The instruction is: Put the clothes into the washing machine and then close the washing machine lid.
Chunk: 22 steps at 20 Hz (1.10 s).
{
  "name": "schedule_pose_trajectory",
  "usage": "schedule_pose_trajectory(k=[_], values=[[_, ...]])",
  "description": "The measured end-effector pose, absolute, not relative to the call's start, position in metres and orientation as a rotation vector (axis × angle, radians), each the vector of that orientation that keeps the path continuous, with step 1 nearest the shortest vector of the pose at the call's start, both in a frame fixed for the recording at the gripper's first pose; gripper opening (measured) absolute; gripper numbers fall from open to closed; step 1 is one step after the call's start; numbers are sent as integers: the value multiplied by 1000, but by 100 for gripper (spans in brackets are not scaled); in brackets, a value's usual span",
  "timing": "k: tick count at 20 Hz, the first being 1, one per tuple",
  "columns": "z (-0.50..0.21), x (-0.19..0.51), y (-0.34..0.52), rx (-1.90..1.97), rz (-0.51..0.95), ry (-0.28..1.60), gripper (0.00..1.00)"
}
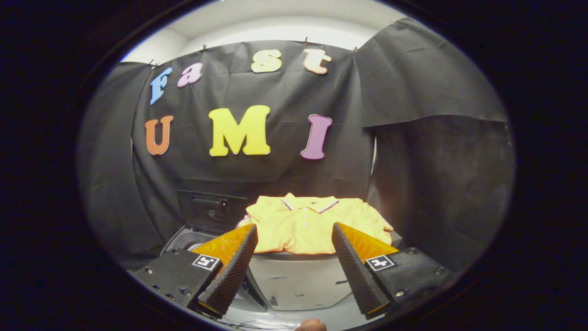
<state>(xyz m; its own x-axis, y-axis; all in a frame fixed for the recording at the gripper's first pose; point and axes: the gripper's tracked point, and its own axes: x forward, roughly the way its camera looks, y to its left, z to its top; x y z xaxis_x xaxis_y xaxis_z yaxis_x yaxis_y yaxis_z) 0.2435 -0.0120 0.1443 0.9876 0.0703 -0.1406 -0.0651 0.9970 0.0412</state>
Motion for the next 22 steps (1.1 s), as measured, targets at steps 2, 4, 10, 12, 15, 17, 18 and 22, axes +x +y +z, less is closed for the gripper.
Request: schedule_pose_trajectory(k=[2,4,10,12,15,17,18,22], values=[[148,276,-14,35,59,175,100],[151,305,-13,25,66,206,100],[135,385,-9,-1,95,365,100],[126,402,-5,-10,101,417,100],[107,427,-8,-25,97,479,100],[99,435,-13,-35,78,506,100],[93,440,-15,-31,75,523,100],[69,448,-20,-17,59,586,100]])
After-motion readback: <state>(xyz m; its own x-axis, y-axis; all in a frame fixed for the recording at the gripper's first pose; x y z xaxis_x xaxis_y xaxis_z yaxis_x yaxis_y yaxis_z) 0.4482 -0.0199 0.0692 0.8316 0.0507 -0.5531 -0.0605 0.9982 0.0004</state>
